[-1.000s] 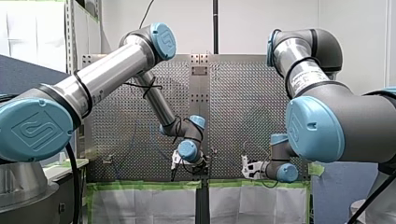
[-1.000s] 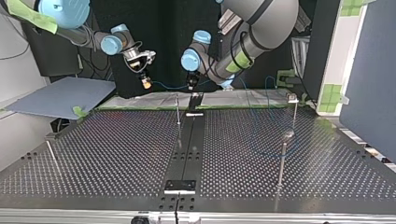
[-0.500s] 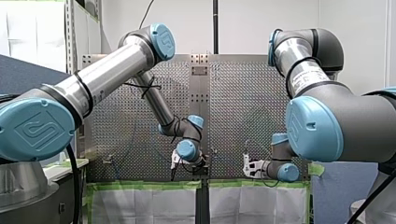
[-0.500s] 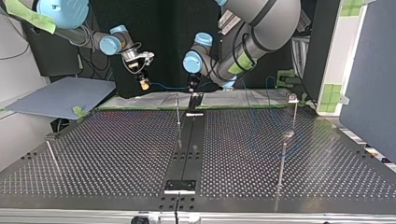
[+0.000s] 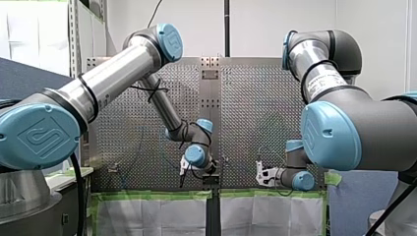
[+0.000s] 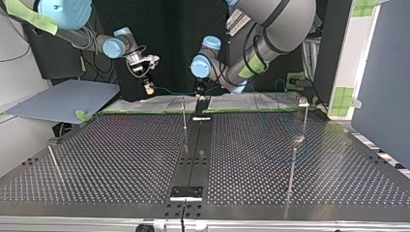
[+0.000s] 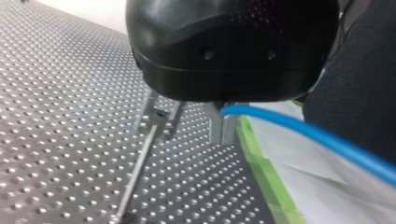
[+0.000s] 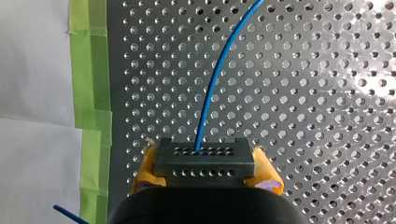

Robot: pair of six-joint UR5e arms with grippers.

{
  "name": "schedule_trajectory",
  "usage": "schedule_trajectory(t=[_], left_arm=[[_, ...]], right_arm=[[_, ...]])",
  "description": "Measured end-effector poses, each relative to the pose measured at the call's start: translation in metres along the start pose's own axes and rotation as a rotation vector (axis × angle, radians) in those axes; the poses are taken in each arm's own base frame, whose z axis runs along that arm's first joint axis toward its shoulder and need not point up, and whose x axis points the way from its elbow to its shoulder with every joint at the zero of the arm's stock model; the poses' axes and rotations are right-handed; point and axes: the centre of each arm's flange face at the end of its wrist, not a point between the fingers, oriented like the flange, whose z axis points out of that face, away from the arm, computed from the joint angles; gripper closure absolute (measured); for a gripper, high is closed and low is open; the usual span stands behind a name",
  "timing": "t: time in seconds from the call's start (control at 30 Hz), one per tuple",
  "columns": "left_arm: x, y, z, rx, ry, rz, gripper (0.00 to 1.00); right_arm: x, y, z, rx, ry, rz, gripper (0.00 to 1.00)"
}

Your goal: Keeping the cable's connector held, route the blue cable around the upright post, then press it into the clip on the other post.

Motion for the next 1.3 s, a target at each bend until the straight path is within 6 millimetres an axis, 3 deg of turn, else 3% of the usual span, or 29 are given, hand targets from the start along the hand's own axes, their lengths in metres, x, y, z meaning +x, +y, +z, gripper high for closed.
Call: schedule_trajectory(t=[0.67,0.97,1.3], left_arm=[[-0.009,-0.004,0.004,0.042,-0.049,-0.116,0.98],[0.007,-0.002,0.009,0.045,-0.034,-0.143,0.98],[0.007,0.002,0.014,0.057,-0.049,-0.171,0.98]], right_arm=[[0.003,0.002,0.004,-0.003,0.008,0.005,1.0],[0.007,0.004,0.01,0.0,0.022,0.01,1.0],[0.008,0.004,0.012,-0.004,0.027,0.015,1.0]])
